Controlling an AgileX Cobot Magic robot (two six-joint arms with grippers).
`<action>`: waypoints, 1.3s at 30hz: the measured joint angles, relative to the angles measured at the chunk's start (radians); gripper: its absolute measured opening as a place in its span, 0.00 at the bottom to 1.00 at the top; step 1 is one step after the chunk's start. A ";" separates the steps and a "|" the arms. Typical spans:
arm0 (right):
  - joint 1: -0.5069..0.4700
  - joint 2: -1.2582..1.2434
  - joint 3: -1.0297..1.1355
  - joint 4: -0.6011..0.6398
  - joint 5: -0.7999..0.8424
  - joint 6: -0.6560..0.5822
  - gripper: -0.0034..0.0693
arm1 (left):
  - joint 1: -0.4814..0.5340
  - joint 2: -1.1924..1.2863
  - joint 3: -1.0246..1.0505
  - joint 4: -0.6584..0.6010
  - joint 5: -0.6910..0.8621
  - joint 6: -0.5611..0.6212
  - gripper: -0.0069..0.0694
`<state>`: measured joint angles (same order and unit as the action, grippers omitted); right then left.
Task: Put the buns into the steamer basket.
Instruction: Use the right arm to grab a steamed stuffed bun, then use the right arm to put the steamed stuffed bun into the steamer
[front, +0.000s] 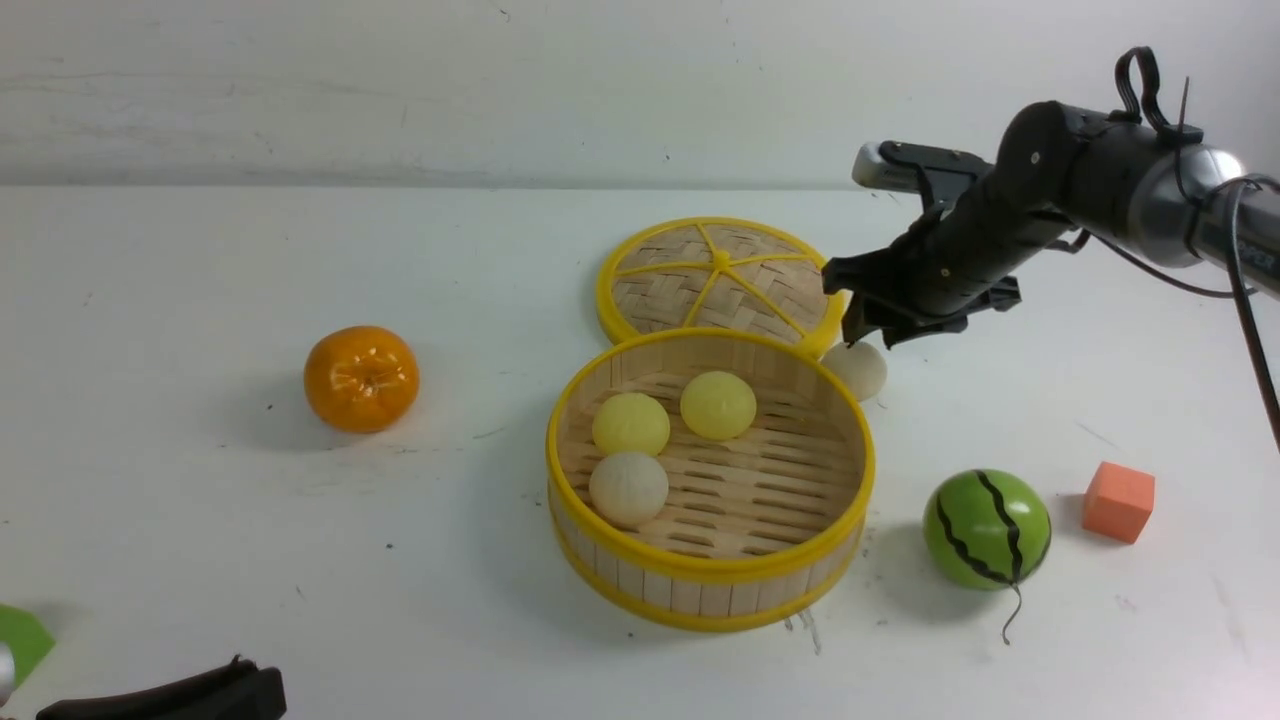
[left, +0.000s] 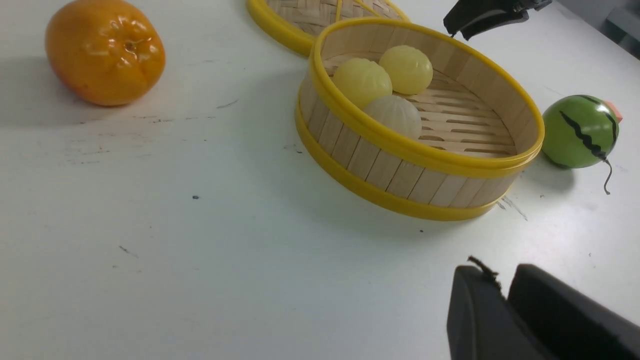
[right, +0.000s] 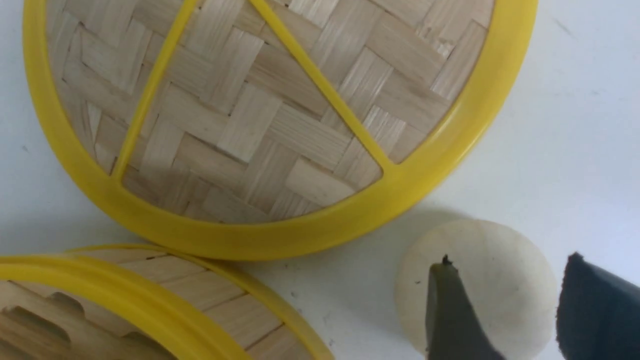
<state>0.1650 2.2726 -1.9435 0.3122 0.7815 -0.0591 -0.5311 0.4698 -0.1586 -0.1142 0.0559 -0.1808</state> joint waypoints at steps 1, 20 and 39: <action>0.005 0.004 0.000 -0.001 0.000 0.000 0.47 | 0.000 0.000 0.000 0.000 0.000 0.000 0.21; 0.022 0.033 -0.003 -0.042 -0.017 -0.009 0.37 | 0.000 0.000 0.000 0.000 0.000 0.000 0.24; 0.086 -0.269 0.114 -0.028 0.276 -0.066 0.05 | 0.000 0.000 0.000 0.000 0.000 0.000 0.26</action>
<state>0.2509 2.0037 -1.8296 0.2841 1.0579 -0.1251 -0.5311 0.4698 -0.1586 -0.1142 0.0559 -0.1808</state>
